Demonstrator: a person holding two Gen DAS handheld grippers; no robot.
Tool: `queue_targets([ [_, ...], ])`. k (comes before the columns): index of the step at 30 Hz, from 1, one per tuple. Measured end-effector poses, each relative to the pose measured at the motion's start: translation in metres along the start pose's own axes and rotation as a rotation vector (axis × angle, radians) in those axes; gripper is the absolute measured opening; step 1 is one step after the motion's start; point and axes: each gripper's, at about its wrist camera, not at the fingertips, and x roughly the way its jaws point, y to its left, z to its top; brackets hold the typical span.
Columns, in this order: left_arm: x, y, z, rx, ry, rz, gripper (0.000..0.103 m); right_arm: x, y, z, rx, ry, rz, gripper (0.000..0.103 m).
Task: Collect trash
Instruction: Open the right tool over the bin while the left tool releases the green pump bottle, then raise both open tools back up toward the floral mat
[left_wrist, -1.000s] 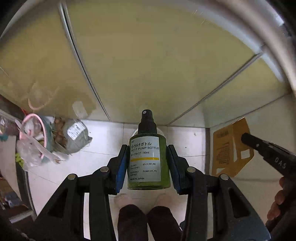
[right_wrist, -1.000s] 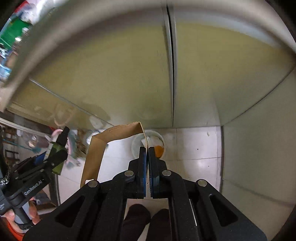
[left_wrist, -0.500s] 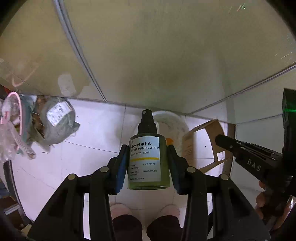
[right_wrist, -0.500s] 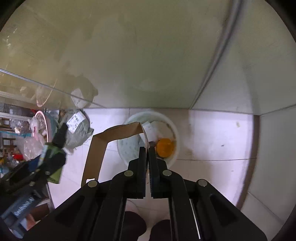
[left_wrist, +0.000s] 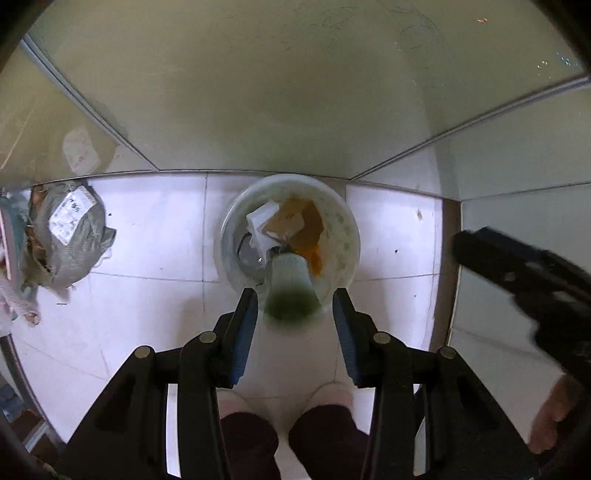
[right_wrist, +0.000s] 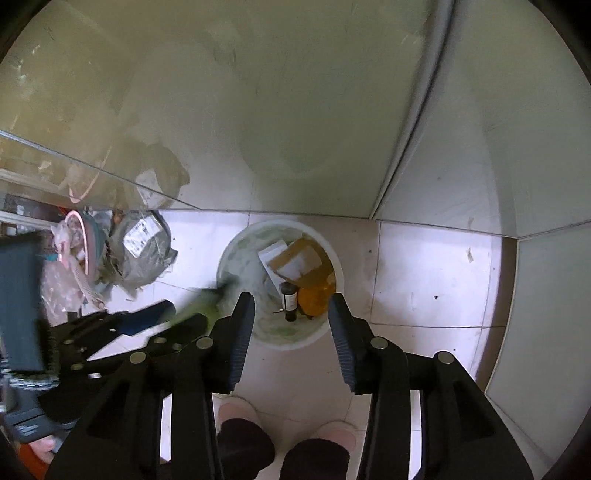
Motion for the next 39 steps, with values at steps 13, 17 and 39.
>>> queue_targets([
  [13, -0.189, -0.029, -0.028, 0.041, -0.120, 0.042, 0.041, -0.180, 0.037, -0.003, -0.020, -0.132, -0.022, 0.038],
  [17, -0.295, -0.044, -0.041, 0.079, -0.224, 0.055, 0.041, -0.262, 0.066, -0.005, -0.038, -0.205, -0.024, 0.038],
  [39, -0.691, -0.075, -0.128, 0.226, -0.874, 0.026, 0.067, -0.591, 0.192, -0.069, -0.090, -0.722, -0.059, 0.041],
])
